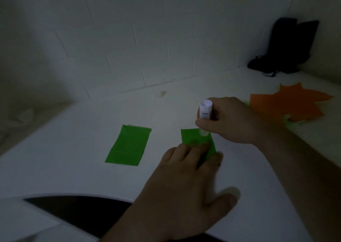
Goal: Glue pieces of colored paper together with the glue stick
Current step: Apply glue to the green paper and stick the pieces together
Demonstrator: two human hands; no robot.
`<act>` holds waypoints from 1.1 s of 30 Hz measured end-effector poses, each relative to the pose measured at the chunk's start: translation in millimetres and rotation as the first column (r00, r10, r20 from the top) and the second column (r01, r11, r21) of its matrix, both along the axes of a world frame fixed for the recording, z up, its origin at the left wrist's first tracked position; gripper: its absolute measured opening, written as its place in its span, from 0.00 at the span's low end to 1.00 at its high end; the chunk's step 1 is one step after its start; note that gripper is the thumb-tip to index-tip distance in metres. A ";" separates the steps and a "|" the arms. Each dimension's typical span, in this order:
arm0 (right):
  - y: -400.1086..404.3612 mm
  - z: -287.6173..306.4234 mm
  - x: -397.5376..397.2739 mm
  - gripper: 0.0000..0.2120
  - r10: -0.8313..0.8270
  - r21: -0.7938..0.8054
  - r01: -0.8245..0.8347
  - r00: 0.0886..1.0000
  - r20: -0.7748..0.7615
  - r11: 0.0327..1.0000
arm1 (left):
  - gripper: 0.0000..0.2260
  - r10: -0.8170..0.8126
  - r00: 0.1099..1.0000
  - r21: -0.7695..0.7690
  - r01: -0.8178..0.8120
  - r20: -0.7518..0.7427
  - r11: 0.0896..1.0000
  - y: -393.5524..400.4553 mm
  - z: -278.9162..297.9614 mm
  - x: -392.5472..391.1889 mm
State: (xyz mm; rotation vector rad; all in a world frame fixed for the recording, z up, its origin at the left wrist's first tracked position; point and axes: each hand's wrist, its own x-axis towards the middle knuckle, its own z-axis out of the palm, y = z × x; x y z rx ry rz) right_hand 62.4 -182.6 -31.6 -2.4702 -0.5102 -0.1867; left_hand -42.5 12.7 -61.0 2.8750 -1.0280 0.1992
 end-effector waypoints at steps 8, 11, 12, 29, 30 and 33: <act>-5.1 4.0 0.2 0.07 -0.027 -0.069 0.030 0.999 0.034 0.997 | 0.35 0.004 1.000 -0.018 -0.004 -0.017 1.000 0.5 -0.3 -0.3; -4.6 5.0 -1.3 0.08 -0.046 -0.088 0.050 0.998 0.048 0.995 | 0.35 0.002 1.000 -0.025 -0.002 -0.007 1.000 -0.1 0.6 -0.6; -4.3 5.6 -1.9 0.09 -0.054 -0.090 0.059 0.997 0.058 0.994 | 0.35 0.001 1.000 -0.023 -0.001 -0.001 1.000 -0.2 0.6 -0.5; 25.8 1.7 -7.5 0.08 0.044 0.079 -0.040 0.998 -0.050 0.996 | 0.35 0.000 1.000 -0.028 0.000 0.017 1.000 -0.3 1.8 -0.7; 27.1 1.2 -7.4 0.07 0.050 0.089 -0.045 0.997 -0.055 0.995 | 0.35 -0.002 1.000 -0.028 0.002 0.012 1.000 -0.3 1.9 -0.6; 31.0 -0.7 -7.0 0.07 0.057 0.109 -0.049 0.996 -0.071 0.993 | 0.35 -0.010 1.000 -0.021 0.010 0.005 1.000 0.1 2.1 0.0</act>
